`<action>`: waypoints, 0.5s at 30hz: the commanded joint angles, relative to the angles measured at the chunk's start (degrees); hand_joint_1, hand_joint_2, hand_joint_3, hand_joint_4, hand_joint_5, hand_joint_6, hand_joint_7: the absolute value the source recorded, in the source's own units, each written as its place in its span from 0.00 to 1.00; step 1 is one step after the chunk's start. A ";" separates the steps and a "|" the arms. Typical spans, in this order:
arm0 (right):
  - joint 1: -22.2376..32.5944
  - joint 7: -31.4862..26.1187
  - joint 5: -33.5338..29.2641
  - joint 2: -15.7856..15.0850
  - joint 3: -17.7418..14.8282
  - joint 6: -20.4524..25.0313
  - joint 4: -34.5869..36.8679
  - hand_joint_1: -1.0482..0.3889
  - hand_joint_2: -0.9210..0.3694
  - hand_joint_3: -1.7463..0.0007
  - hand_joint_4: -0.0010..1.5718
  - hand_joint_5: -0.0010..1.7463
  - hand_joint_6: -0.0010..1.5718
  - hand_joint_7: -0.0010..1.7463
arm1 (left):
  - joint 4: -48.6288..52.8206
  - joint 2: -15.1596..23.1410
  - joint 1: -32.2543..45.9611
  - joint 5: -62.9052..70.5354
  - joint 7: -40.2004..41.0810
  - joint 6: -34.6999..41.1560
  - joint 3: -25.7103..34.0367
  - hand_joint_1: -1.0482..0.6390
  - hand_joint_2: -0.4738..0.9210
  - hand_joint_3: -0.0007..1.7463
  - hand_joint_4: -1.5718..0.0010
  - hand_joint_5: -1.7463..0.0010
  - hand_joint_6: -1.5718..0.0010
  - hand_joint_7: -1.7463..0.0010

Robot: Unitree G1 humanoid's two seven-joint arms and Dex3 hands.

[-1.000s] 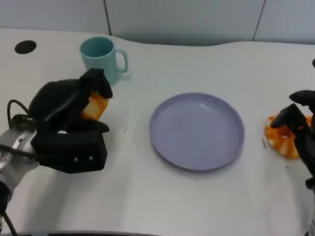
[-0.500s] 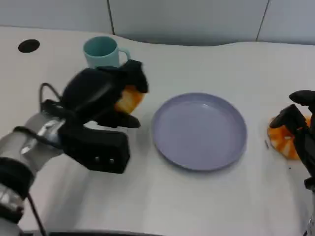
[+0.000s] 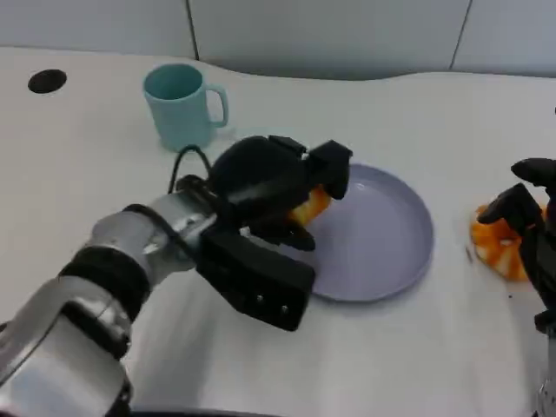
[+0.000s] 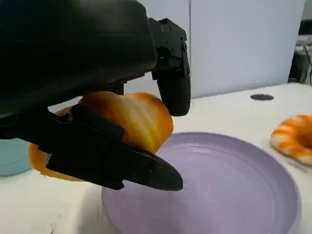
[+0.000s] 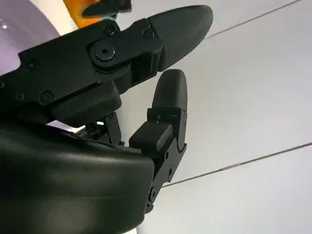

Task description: Grasp the bread from the table and place it into the plate.

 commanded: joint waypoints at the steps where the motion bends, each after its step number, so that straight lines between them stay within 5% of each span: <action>1: -0.90 -1.40 -0.42 0.19 -0.31 -2.28 0.97 0.34 0.02 1.00 0.39 1.00 0.47 0.60 | 5.17 -3.54 -3.67 2.51 1.99 3.99 -3.17 0.37 1.00 0.10 0.53 0.00 0.67 0.00; 10: -0.70 -0.90 0.22 0.91 -0.03 -2.16 0.25 0.35 0.02 1.00 0.40 1.00 0.49 0.56 | 8.71 -6.36 -4.89 3.68 5.70 7.86 -5.87 0.39 1.00 0.07 0.60 0.00 0.72 0.04; 13: -0.72 -0.79 0.12 0.91 -0.08 -2.47 0.34 0.36 0.02 1.00 0.40 1.00 0.50 0.56 | 8.87 -6.19 -5.41 4.29 4.47 9.07 -6.91 0.23 1.00 0.10 0.79 0.13 0.72 0.34; 14: -0.75 -0.78 0.02 0.90 -0.09 -2.70 0.47 0.36 0.02 1.00 0.40 1.00 0.50 0.55 | 8.88 -6.11 -5.53 4.27 4.06 9.13 -7.07 0.17 1.00 0.14 0.80 0.36 0.68 0.61; 15: -0.77 -0.87 -0.05 0.92 -0.08 -2.70 0.51 0.36 0.02 1.00 0.40 1.00 0.50 0.55 | 8.98 -6.02 -5.95 4.41 2.10 9.74 -7.44 0.15 1.00 0.16 0.78 0.46 0.63 0.75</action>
